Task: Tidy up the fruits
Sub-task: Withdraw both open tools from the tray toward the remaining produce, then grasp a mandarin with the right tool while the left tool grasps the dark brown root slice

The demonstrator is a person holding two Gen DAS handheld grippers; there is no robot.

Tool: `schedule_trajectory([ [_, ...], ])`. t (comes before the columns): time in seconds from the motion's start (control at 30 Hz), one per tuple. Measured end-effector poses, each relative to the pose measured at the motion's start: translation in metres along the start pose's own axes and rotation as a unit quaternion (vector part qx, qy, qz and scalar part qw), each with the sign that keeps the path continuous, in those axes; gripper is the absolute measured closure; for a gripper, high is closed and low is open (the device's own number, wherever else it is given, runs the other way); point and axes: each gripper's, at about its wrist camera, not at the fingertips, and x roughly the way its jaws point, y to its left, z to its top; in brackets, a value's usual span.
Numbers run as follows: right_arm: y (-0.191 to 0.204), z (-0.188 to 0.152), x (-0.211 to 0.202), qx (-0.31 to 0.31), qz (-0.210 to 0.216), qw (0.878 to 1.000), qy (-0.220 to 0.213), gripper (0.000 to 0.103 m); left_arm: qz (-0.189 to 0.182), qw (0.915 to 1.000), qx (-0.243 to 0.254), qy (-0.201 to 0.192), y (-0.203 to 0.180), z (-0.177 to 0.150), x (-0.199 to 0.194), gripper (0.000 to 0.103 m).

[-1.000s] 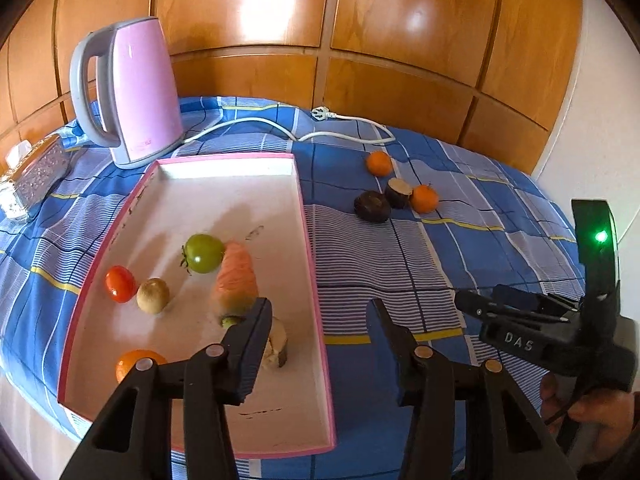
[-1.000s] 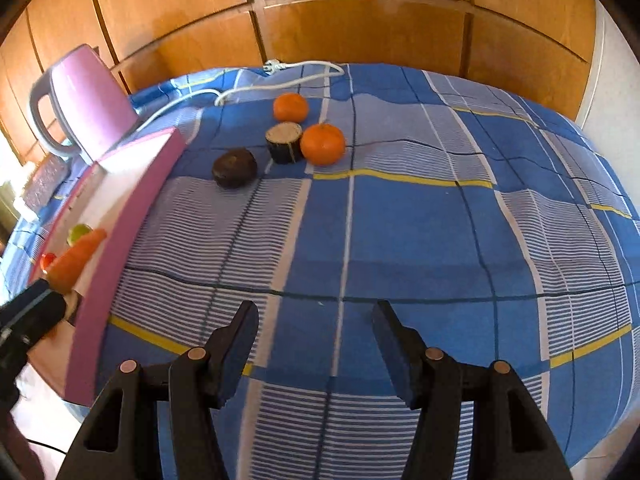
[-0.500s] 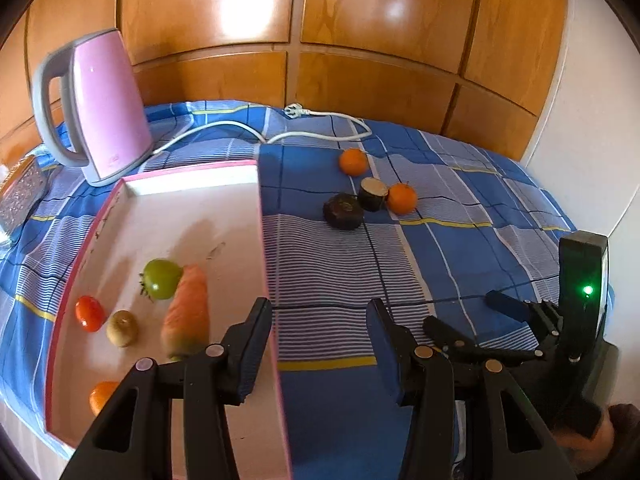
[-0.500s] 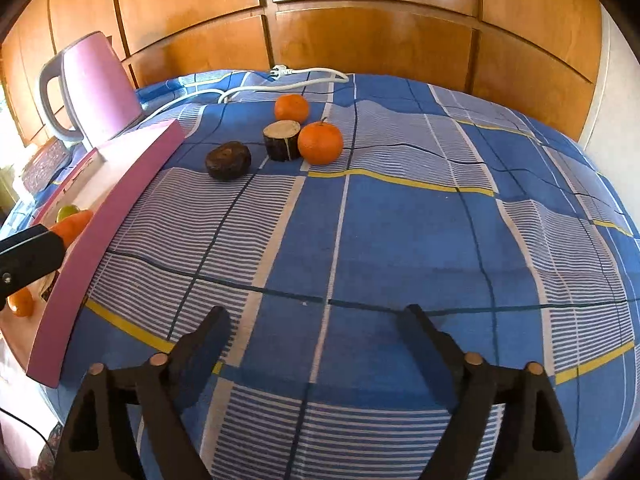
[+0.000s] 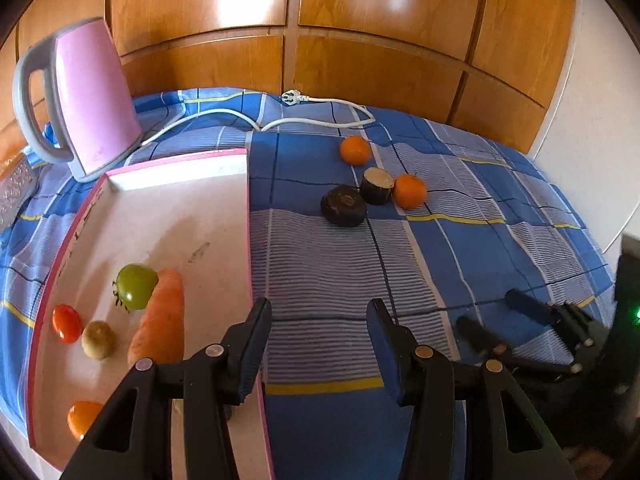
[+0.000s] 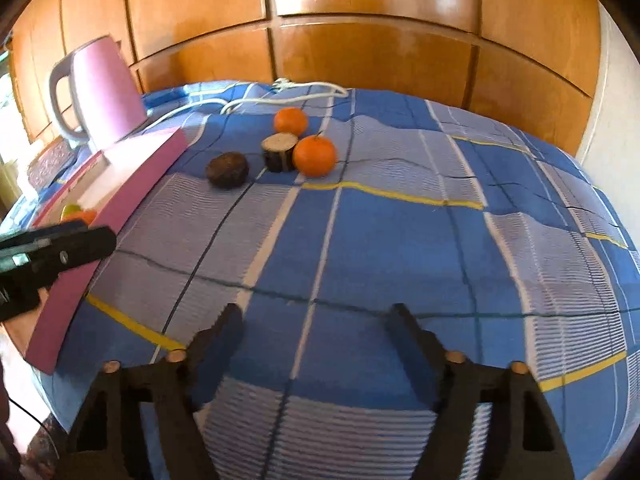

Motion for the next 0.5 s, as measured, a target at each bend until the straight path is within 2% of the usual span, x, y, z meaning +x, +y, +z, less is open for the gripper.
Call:
schedule_trajectory([
  [0.1, -0.010, 0.013, -0.003, 0.008, -0.001, 1.000, -0.014, 0.031, 0.005, 1.0000, 0.005, -0.002, -0.004, 0.005, 0.005, 0.049],
  [0.27, -0.020, 0.040, 0.005, 0.012, 0.005, 1.000, -0.021, 0.031, -0.006, 1.0000, -0.003, 0.000, -0.008, 0.017, 0.018, 0.048],
  [0.4, -0.021, 0.060, 0.022, 0.002, 0.009, 1.000, -0.018, 0.037, -0.013, 0.9998, -0.013, 0.009, -0.008, 0.028, 0.031, 0.048],
  [0.5, -0.021, 0.074, 0.039, -0.004, 0.021, 1.000, -0.003, 0.048, -0.019, 0.9995, -0.020, 0.017, -0.007, 0.037, 0.042, 0.048],
])
